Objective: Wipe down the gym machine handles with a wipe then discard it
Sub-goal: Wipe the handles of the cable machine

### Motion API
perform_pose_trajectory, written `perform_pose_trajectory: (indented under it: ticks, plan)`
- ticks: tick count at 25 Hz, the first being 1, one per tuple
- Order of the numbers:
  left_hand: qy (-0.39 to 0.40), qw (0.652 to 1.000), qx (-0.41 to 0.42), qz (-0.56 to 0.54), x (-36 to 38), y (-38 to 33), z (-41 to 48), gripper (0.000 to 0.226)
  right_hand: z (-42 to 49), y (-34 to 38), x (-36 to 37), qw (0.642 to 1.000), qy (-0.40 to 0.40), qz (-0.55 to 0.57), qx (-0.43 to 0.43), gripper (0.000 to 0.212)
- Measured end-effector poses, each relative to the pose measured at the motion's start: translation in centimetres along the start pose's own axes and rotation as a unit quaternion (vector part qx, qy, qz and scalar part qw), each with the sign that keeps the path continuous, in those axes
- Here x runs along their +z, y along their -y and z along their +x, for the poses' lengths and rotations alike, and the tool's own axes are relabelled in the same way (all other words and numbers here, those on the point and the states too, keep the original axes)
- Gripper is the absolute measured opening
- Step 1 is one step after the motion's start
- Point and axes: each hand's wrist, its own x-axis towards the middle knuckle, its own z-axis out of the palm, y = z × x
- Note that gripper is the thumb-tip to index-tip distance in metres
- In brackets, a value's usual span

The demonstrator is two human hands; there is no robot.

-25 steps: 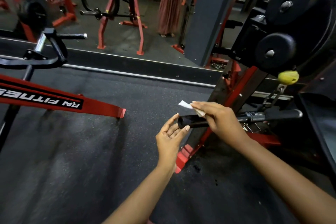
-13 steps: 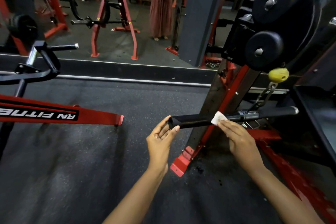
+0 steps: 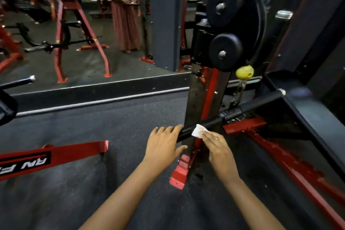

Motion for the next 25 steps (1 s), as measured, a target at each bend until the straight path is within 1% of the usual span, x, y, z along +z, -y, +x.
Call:
perform_pose_trajectory:
  ticks: [1, 2, 4, 6, 8, 10, 11, 13, 15, 16, 17, 19, 20, 22, 24, 25]
  plan:
    - [0.014, 1.000, 0.000, 0.002, 0.8, -0.2, 0.8, 0.068, 0.2, -1.1, -0.3, 1.000, -0.015, -0.009, 0.026, 0.060]
    - [0.029, 1.000, -0.005, 0.000, 1.6, -0.3, 1.6, 0.070, 0.5, -1.6, -0.6, 0.998, -0.035, -0.014, 0.043, 0.061]
    - [0.054, 0.998, -0.021, 0.007, 2.9, -0.3, 2.8, 0.068, 1.2, -1.2, -1.0, 0.996, -0.076, -0.012, 0.053, 0.049]
    - [0.047, 0.999, -0.017, 0.020, 3.5, -0.1, 3.6, 0.056, 1.9, 0.7, -0.2, 0.995, -0.095, 0.010, 0.036, 0.041]
    - [0.032, 0.999, 0.000, 0.031, 3.5, 0.0, 3.9, 0.047, 1.7, 2.3, 1.3, 0.998, -0.063, 0.014, -0.015, 0.041]
    - [0.021, 0.999, 0.010, 0.037, 3.4, 0.0, 4.0, 0.047, 1.3, 1.6, 2.1, 0.997, -0.021, -0.026, -0.071, 0.040]
    - [0.015, 0.999, 0.015, 0.035, 3.4, 0.1, 4.0, 0.049, 1.4, 0.5, 1.9, 0.995, -0.014, -0.046, -0.083, 0.040]
    - [-0.003, 0.999, 0.026, 0.019, 3.5, 0.3, 4.0, 0.053, 1.7, -2.5, 1.4, 0.995, -0.020, -0.073, -0.058, 0.041]
    - [-0.021, 0.999, 0.031, 0.010, 3.6, 0.6, 3.9, 0.054, 1.8, -5.6, 0.7, 0.995, -0.036, -0.094, -0.001, 0.044]
    - [-0.027, 0.999, 0.031, 0.009, 3.7, 0.7, 4.0, 0.054, 1.8, -6.6, 0.4, 0.994, -0.039, -0.100, 0.028, 0.050]
    - [-0.030, 0.999, 0.029, 0.008, 3.8, 0.9, 4.0, 0.054, 1.8, -7.1, 0.2, 0.992, -0.049, -0.103, 0.055, 0.054]
    - [-0.033, 0.999, 0.027, 0.005, 3.9, 0.9, 4.1, 0.055, 2.3, -6.2, 0.2, 0.987, -0.100, -0.078, 0.100, 0.046]
    - [-0.032, 0.999, 0.029, 0.004, 4.0, 0.9, 4.1, 0.055, 2.8, -4.9, 0.6, 0.985, -0.127, -0.053, 0.105, 0.043]
    - [-0.026, 0.999, 0.035, 0.002, 4.1, 1.0, 4.1, 0.055, 3.4, -1.9, 1.9, 0.988, -0.132, -0.028, 0.071, 0.044]
    - [-0.026, 0.999, 0.040, 0.003, 4.2, 1.0, 4.2, 0.054, 3.0, -0.5, 2.7, 0.994, -0.100, -0.045, 0.018, 0.045]
    - [-0.026, 0.999, 0.042, 0.005, 4.2, 0.9, 4.2, 0.054, 2.8, -1.0, 2.6, 0.994, -0.087, -0.060, 0.012, 0.045]
